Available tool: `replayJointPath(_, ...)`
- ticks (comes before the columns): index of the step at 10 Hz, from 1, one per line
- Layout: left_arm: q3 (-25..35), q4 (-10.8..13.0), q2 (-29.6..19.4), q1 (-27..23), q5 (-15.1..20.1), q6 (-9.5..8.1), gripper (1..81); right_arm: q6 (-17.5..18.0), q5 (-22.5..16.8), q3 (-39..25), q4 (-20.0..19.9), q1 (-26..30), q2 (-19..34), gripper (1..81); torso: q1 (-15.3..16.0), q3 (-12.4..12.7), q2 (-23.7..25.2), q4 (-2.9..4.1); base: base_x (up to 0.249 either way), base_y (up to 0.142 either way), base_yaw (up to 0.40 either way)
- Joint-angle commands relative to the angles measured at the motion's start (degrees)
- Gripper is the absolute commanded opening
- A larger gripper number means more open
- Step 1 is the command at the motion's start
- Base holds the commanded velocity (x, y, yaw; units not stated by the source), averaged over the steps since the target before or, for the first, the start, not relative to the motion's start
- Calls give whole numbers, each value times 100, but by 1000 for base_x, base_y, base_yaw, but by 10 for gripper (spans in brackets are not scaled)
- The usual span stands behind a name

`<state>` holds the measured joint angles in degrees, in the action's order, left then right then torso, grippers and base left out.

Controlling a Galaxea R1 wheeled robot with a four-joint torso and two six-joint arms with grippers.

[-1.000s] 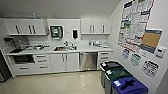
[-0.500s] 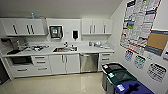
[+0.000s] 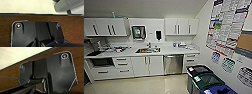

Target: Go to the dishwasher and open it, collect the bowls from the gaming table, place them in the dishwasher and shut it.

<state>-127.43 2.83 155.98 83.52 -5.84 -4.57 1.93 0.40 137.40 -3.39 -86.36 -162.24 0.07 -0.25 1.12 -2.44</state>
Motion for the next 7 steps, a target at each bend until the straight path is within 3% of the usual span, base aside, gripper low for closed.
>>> replayJointPath(1,95,60,-102,-314,250,0,811,-26,-313,-57,-21,298,58,811,0,0,0,0,189,0,0)
replayJointPath(7,86,69,-93,-314,250,0,811,-26,-313,-48,-21,307,67,811,2,0,0,0,189,10,0)
